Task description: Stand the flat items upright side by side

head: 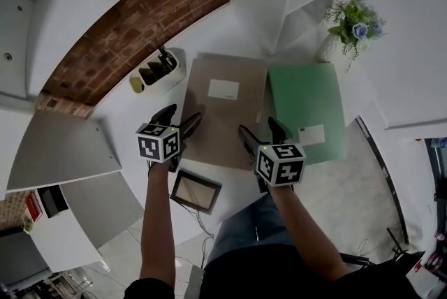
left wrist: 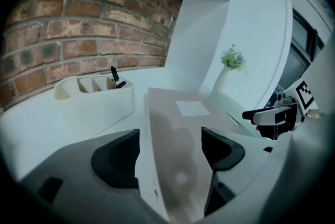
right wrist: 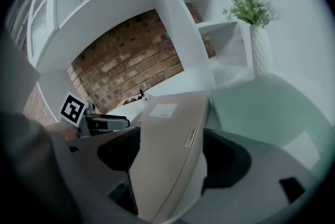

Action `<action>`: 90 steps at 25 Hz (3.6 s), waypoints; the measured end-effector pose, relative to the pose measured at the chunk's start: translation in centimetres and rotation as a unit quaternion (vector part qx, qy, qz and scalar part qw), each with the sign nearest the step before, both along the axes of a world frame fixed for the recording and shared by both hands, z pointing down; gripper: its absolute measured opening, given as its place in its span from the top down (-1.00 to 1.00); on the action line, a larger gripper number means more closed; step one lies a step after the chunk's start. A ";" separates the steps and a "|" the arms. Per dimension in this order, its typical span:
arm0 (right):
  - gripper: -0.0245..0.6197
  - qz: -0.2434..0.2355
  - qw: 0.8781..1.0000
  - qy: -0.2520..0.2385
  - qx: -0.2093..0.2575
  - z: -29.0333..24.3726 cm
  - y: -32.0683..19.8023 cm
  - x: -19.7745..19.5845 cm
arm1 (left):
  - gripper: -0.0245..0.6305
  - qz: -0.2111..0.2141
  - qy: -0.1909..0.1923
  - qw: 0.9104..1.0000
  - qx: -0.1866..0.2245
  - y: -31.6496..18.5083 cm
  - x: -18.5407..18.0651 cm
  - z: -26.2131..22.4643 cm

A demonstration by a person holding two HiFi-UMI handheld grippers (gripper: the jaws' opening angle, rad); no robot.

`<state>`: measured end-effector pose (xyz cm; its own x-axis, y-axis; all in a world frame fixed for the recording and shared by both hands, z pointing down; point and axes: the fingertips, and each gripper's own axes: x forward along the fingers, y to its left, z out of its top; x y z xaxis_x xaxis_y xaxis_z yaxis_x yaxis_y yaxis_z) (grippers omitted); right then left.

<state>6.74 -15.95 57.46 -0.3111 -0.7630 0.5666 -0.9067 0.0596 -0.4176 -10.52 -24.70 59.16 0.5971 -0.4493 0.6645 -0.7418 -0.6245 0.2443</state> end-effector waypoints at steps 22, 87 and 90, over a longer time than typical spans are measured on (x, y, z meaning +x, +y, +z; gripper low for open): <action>-0.25 0.086 0.987 -0.068 -0.116 6.8 -1.2 -1.7 | -0.10 0.041 0.043 0.984 -0.165 0.4 0.4 4.3; -0.22 -0.197 0.916 0.179 0.301 -4.8 -1.7 -5.6 | -0.10 -0.143 0.034 0.939 0.311 7.3 -3.5 -7.5; -0.22 -0.207 0.914 0.175 0.301 -4.7 -1.6 -5.5 | -0.10 -0.141 0.036 0.939 0.311 7.3 -3.5 -7.4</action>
